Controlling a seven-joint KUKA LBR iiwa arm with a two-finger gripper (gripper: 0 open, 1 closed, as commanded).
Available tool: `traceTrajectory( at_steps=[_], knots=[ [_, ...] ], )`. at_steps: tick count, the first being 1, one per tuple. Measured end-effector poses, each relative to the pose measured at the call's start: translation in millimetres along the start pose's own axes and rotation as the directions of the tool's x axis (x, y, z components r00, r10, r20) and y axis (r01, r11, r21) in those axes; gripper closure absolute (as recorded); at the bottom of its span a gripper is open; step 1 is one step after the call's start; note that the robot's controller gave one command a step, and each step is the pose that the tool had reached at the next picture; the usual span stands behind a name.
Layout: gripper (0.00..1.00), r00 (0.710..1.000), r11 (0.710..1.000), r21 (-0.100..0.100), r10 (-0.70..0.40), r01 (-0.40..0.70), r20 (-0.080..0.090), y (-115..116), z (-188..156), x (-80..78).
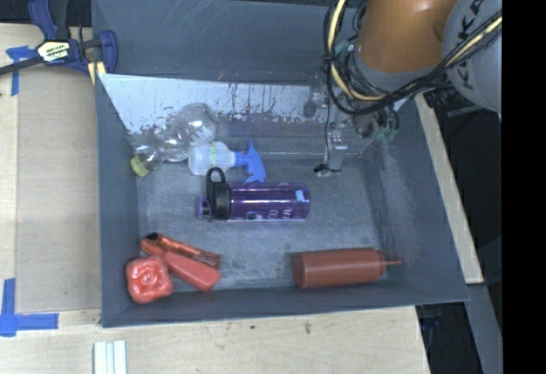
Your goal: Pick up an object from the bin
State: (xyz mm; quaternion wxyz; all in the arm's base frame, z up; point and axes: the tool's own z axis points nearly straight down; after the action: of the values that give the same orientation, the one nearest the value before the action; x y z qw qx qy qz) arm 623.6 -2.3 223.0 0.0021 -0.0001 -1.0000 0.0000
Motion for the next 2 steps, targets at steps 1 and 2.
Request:
traceTrajectory(
  at_steps=[1, 2],
  knots=[
    [0.0, 1.0, 1.0, 0.0, 0.0, 0.0, 0.008, 0.0, -5.4, -1.1],
    [0.0, 1.0, 1.0, 0.0, -0.024, 0.024, 0.013, 15.2, 50.5, 7.1]
  ],
)
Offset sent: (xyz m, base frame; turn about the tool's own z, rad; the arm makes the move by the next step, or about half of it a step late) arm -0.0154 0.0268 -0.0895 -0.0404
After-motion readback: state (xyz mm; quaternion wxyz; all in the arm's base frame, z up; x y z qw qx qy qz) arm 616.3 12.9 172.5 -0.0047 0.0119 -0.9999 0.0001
